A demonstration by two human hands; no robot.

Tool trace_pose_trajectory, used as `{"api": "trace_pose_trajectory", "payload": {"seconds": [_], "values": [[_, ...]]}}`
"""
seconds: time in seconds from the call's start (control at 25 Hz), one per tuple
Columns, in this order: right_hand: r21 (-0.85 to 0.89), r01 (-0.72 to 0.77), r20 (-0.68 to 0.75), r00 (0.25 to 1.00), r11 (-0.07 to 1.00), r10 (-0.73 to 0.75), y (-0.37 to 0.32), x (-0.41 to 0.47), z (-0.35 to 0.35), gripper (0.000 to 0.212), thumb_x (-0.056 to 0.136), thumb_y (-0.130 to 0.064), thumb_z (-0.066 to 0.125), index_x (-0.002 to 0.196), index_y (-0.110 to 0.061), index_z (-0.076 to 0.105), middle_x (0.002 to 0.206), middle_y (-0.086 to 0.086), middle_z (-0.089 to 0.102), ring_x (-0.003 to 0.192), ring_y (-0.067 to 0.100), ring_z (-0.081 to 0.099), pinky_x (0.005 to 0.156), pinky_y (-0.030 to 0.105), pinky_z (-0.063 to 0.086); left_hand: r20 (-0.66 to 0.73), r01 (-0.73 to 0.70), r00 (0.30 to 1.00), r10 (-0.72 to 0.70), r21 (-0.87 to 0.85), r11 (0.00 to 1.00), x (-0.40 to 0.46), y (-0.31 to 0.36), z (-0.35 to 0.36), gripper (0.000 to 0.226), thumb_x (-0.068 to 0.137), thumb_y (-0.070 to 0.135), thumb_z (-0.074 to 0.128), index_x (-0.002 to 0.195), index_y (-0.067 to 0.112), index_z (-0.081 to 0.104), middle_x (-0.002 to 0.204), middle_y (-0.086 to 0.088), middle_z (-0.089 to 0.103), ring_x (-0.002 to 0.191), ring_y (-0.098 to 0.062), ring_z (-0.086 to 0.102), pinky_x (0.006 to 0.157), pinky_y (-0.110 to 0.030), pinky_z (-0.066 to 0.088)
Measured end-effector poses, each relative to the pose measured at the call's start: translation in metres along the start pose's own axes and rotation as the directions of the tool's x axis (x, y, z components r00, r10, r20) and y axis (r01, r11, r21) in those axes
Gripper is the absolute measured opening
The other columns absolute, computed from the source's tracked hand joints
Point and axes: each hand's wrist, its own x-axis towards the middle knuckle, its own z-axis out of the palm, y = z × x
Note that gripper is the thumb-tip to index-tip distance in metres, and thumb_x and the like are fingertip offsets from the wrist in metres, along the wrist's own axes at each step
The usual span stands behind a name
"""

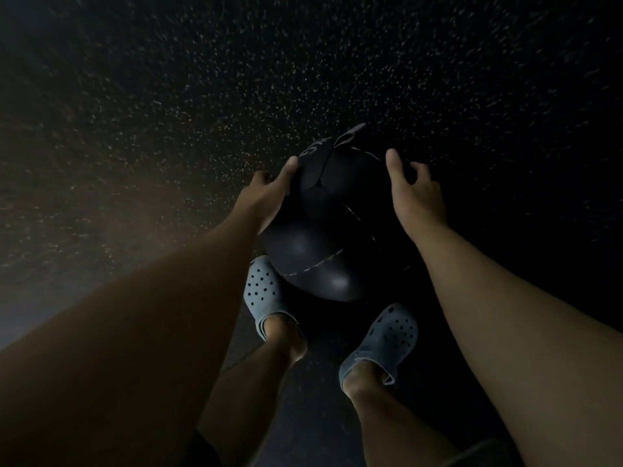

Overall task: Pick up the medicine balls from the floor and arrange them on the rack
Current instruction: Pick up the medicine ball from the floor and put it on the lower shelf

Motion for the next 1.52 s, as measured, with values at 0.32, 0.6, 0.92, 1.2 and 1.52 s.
{"api": "trace_pose_trajectory", "payload": {"seconds": [0.32, 0.6, 0.92, 1.2, 1.52], "values": [[0.256, -0.100, 0.037, 0.995, 0.962, 0.094, 0.012, 0.010, -0.010, 0.097, 0.078, -0.094, 0.036, 0.155, -0.034, 0.047, 0.158, 0.005, 0.052, 0.143, 0.035, 0.049, 0.117, 0.056, 0.041, -0.001, 0.156, 0.985, -0.172, -0.407, 0.900, 0.007, -0.004, 0.032, 0.100, 0.073, 0.086, 0.066, 0.152, 0.027, 0.056, 0.154, -0.011, 0.059, 0.138, -0.038, 0.060, 0.118, -0.057, 0.047], [0.356, -0.061, -0.017, 0.997, 0.932, 0.071, 0.002, -0.041, -0.104, 0.089, 0.083, -0.088, 0.037, 0.156, -0.038, 0.044, 0.161, 0.006, 0.046, 0.145, 0.036, 0.046, 0.117, 0.057, 0.041, -0.091, -0.006, 0.995, -0.030, -0.375, 0.927, -0.074, 0.061, 0.037, 0.092, 0.081, 0.080, 0.066, 0.151, 0.022, 0.056, 0.150, -0.012, 0.061, 0.134, -0.037, 0.061, 0.118, -0.057, 0.048], [0.604, 0.237, -0.417, 0.908, 0.761, 0.048, -0.054, -0.202, -0.402, 0.080, 0.090, -0.073, 0.037, 0.157, -0.031, 0.044, 0.161, 0.013, 0.048, 0.142, 0.039, 0.049, 0.117, 0.051, 0.041, -0.057, -0.468, 0.881, 0.470, -0.243, 0.850, -0.335, 0.319, 0.038, 0.083, 0.079, 0.079, 0.063, 0.143, 0.026, 0.060, 0.143, -0.010, 0.064, 0.126, -0.036, 0.064, 0.113, -0.055, 0.051], [0.568, 0.659, -0.809, 0.558, 0.493, 0.184, -0.017, -0.431, -0.652, 0.055, 0.103, -0.051, 0.045, 0.147, -0.021, 0.058, 0.151, 0.020, 0.058, 0.139, 0.042, 0.052, 0.119, 0.045, 0.037, 0.062, -0.824, 0.497, 0.865, -0.277, 0.494, -0.672, 0.460, 0.069, 0.098, 0.064, 0.082, 0.059, 0.146, 0.027, 0.060, 0.149, -0.014, 0.061, 0.138, -0.043, 0.056, 0.118, -0.057, 0.046], [0.321, 0.839, -0.932, 0.197, 0.440, 0.304, 0.143, -0.690, -0.784, 0.061, 0.093, -0.065, 0.037, 0.146, -0.040, 0.053, 0.142, 0.013, 0.060, 0.131, 0.040, 0.057, 0.113, 0.057, 0.045, 0.141, -0.864, 0.091, 0.986, -0.481, 0.148, -0.972, 0.409, 0.159, 0.106, 0.059, 0.087, 0.059, 0.150, 0.033, 0.057, 0.152, -0.011, 0.061, 0.143, -0.041, 0.053, 0.120, -0.058, 0.044]]}}
